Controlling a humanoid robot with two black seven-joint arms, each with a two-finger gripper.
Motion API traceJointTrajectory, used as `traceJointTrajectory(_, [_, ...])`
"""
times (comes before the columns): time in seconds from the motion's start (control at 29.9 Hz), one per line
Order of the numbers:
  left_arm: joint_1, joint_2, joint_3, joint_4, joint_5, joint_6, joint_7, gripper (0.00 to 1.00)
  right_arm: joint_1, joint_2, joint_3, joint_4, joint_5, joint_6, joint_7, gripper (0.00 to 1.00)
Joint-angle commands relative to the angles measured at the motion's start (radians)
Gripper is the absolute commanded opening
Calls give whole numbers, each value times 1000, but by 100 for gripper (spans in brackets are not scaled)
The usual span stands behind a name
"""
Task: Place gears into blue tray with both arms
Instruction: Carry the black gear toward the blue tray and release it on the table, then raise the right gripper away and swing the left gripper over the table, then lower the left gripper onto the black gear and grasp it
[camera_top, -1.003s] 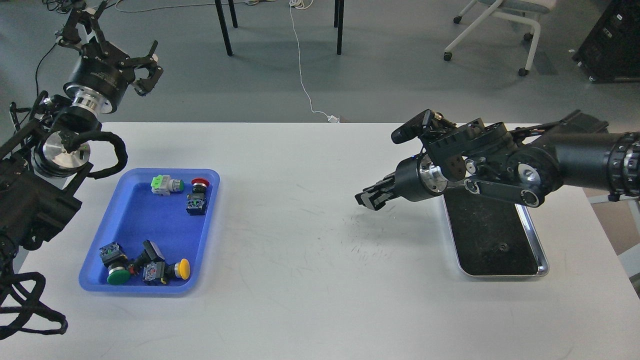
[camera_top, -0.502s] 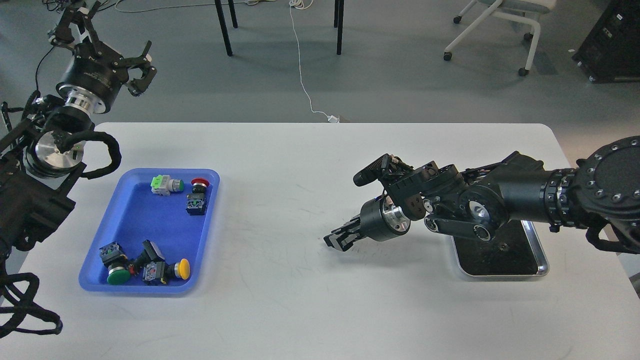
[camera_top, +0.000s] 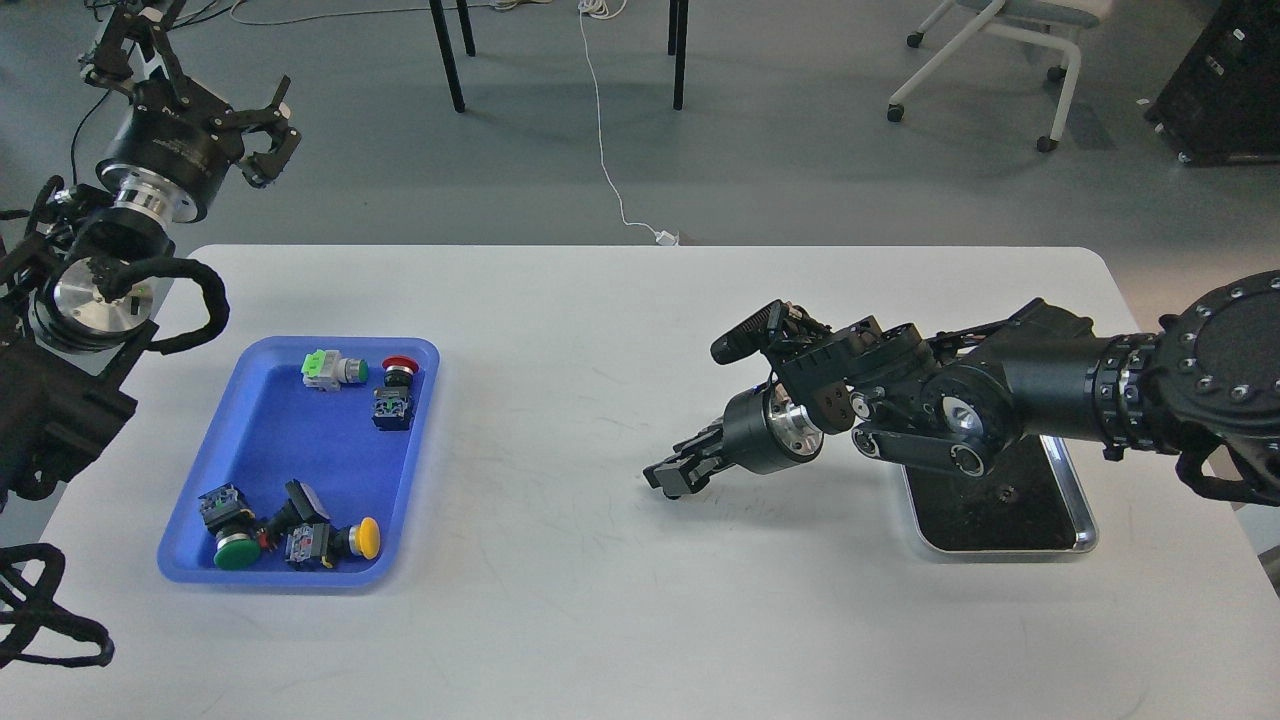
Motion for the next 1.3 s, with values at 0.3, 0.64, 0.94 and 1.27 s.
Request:
traceJointTrajectory(0.3, [-128, 37, 156, -44, 187, -9, -11, 96, -43, -262, 644, -62, 161, -7, -3, 94])
traceJointTrajectory(0.64, [-124, 58, 170, -364, 703, -7, -14, 94, -252, -376, 979, -34, 425, -12, -6, 95])
traceJointTrajectory(0.94, [-56, 15, 245, -562, 1240, -4, -14, 94, -491, -414, 1197, -33, 813, -1, -20, 96])
traceJointTrajectory(1.27, [-47, -12, 500, -742, 1794, 131, -14, 91, -813, -513, 1313, 70, 1123, 204, -18, 97])
